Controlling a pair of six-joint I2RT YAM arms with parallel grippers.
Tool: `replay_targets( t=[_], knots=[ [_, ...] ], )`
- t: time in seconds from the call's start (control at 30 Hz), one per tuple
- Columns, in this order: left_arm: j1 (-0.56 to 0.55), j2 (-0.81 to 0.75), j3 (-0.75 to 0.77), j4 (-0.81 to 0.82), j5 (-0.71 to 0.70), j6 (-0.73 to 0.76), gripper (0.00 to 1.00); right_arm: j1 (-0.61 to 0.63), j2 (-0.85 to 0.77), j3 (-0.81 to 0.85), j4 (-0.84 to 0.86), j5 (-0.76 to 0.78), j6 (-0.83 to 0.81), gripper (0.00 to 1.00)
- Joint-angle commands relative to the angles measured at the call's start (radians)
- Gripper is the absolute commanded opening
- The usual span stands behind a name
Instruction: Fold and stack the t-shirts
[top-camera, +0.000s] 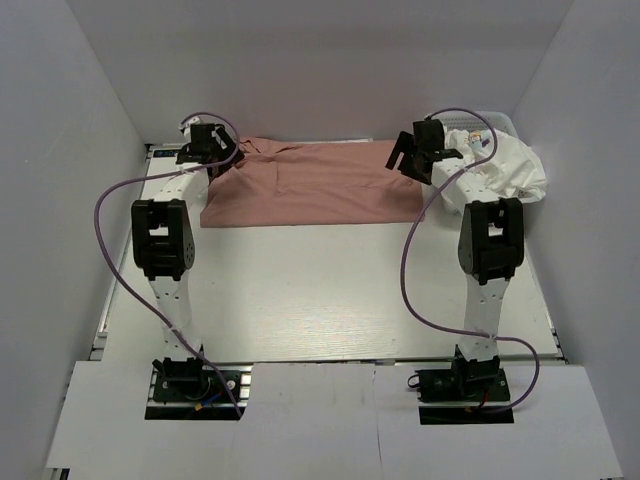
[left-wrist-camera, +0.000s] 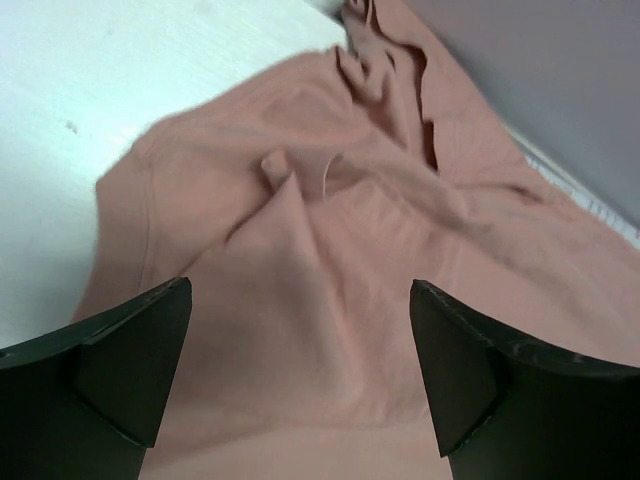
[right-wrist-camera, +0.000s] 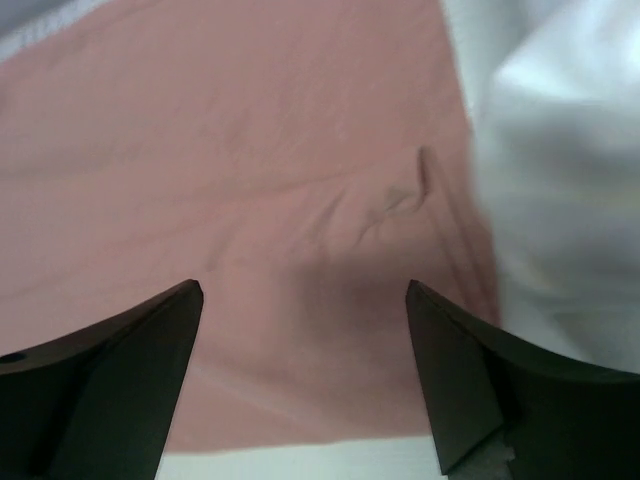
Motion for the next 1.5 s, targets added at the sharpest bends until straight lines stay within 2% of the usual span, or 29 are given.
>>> replay_targets(
  t=[0.0, 0.1, 0.33, 0.53, 0.63, 0.73, 0.77, 0.83, 0.87, 1.0, 1.03, 1.07, 1.17, 1.23, 1.37, 1.47],
  knots=[
    [0.002, -0.154, -0.130, 0.081, 0.063, 0.015, 1.00, 0.048, -0.084, -0.091, 0.108, -0.105, -0.071, 0.90],
    [0.002, -0.155, -0.178, 0.099, 0.116, 0.015, 1.00, 0.089, -0.053, -0.072, 0.103, -0.102, -0.098, 0.90],
    [0.002, -0.024, -0.178, 0.026, 0.211, -0.006, 1.00, 0.112, 0.070, -0.042, 0.046, -0.074, -0.077, 0.90],
    [0.002, -0.058, -0.307, -0.005, 0.196, -0.026, 1.00, 0.117, 0.027, -0.250, 0.100, -0.024, -0.037, 0.90],
    [-0.012, -0.114, -0.432, 0.001, 0.209, -0.026, 1.00, 0.119, -0.039, -0.356, 0.094, -0.009, -0.003, 0.88],
    [-0.012, -0.226, -0.652, -0.017, 0.222, -0.076, 1.00, 0.126, -0.169, -0.562, 0.109, 0.033, 0.073, 0.88],
    [-0.012, -0.303, -0.710, -0.017, 0.222, -0.096, 1.00, 0.126, -0.233, -0.706, 0.124, 0.027, 0.086, 0.88],
    [-0.023, -0.390, -0.878, 0.009, 0.267, -0.126, 1.00, 0.135, -0.316, -0.792, 0.174, -0.016, 0.118, 0.88],
    [-0.023, -0.430, -0.923, 0.009, 0.285, -0.126, 1.00, 0.139, -0.367, -0.891, 0.172, -0.019, 0.122, 0.88],
    [-0.032, -0.689, -1.130, -0.103, 0.221, -0.159, 1.00, 0.186, -0.516, -1.054, 0.137, 0.019, 0.170, 0.88],
    [-0.032, -0.819, -1.197, -0.120, 0.183, -0.159, 1.00, 0.197, -0.565, -1.068, 0.128, 0.019, 0.169, 0.88],
    [-0.032, -0.883, -1.221, -0.154, 0.169, -0.170, 1.00, 0.204, -0.612, -1.087, 0.114, 0.021, 0.170, 0.87],
    [-0.032, -1.079, -1.235, -0.204, 0.118, -0.182, 1.00, 0.244, -0.724, -1.084, 0.059, 0.053, 0.167, 0.87],
    [-0.032, -1.125, -1.189, -0.205, 0.092, -0.182, 1.00, 0.261, -0.778, -1.052, 0.031, 0.059, 0.147, 0.87],
    [-0.032, -1.083, -1.007, -0.189, 0.072, -0.172, 1.00, 0.269, -0.811, -0.958, 0.025, 0.093, 0.090, 0.90],
    [-0.008, -0.945, -0.872, -0.178, 0.081, -0.146, 1.00, 0.258, -0.740, -0.830, 0.013, 0.117, 0.063, 0.90]
  ],
)
